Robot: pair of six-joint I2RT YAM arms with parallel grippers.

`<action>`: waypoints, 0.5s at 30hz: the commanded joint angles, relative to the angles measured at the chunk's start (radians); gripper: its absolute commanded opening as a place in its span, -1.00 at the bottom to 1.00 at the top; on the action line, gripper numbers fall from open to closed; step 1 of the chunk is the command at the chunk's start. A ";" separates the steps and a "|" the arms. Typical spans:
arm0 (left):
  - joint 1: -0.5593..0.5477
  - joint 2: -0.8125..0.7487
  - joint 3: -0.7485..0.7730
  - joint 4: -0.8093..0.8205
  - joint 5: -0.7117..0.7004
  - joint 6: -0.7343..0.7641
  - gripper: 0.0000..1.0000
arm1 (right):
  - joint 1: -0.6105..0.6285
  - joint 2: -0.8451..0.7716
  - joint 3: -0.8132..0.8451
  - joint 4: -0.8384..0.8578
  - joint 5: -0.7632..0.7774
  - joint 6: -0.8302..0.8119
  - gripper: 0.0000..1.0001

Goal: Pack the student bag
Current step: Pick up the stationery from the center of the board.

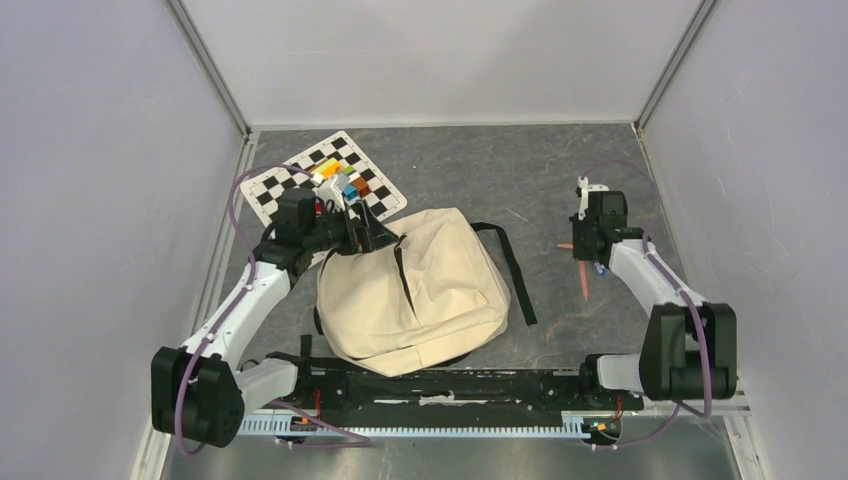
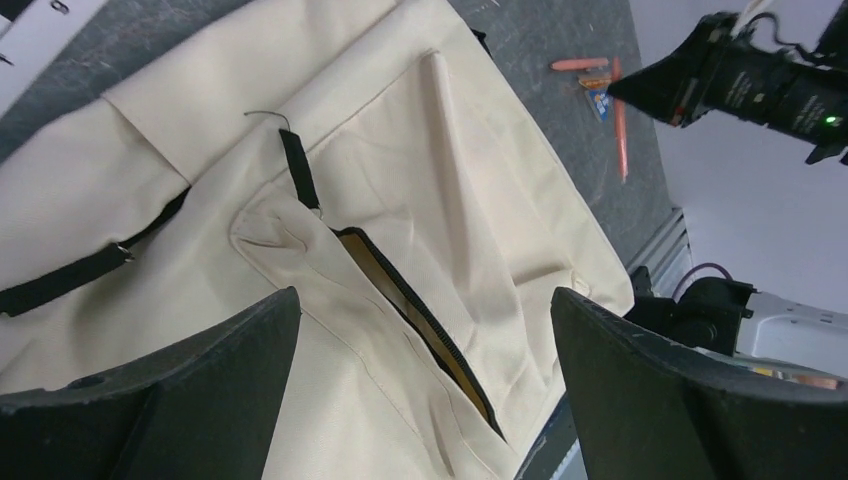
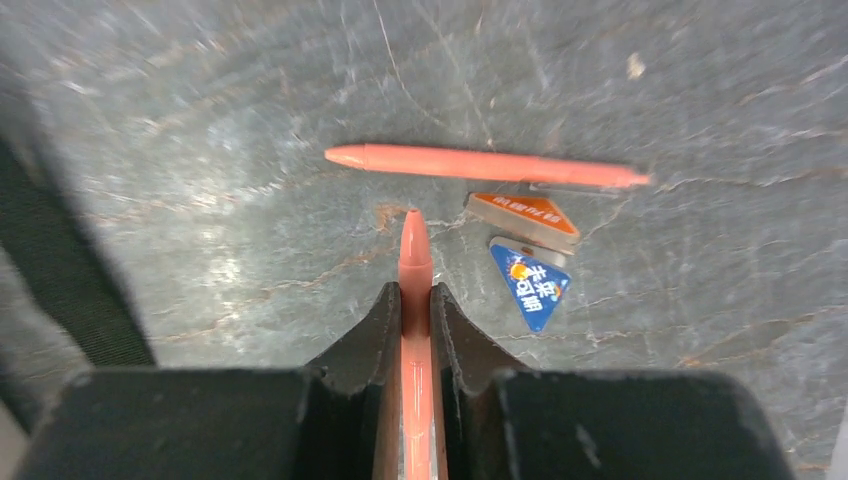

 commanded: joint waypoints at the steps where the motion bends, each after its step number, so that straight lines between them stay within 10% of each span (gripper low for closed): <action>1: 0.000 0.006 -0.041 0.080 0.104 -0.054 0.99 | 0.005 -0.137 0.082 -0.031 -0.046 0.023 -1.00; 15: -0.034 0.090 -0.054 -0.030 0.082 -0.017 0.69 | 0.103 -0.206 0.157 -0.064 -0.033 0.059 -1.00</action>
